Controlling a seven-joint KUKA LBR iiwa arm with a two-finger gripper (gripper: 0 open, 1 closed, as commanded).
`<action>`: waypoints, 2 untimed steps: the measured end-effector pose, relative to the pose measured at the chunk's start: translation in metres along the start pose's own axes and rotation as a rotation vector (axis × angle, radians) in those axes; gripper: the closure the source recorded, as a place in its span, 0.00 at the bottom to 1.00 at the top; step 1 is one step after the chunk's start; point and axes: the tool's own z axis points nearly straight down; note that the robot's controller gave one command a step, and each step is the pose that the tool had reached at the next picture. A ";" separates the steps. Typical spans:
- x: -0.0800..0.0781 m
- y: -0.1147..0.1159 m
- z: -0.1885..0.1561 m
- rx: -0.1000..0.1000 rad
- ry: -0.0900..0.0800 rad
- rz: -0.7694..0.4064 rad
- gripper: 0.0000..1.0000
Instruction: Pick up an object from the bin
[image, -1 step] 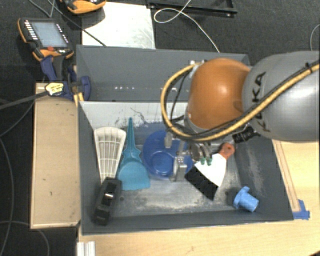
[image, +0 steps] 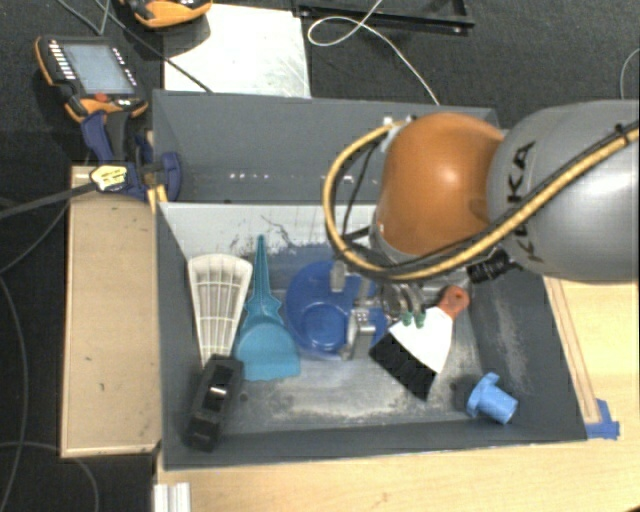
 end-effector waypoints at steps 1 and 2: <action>-0.002 -0.006 0.065 0.000 0.000 -0.130 0.00; 0.006 0.020 0.097 -0.002 0.001 -0.254 0.00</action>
Offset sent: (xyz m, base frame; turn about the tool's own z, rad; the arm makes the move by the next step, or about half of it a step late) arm -0.0057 0.0193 -0.0969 -0.2528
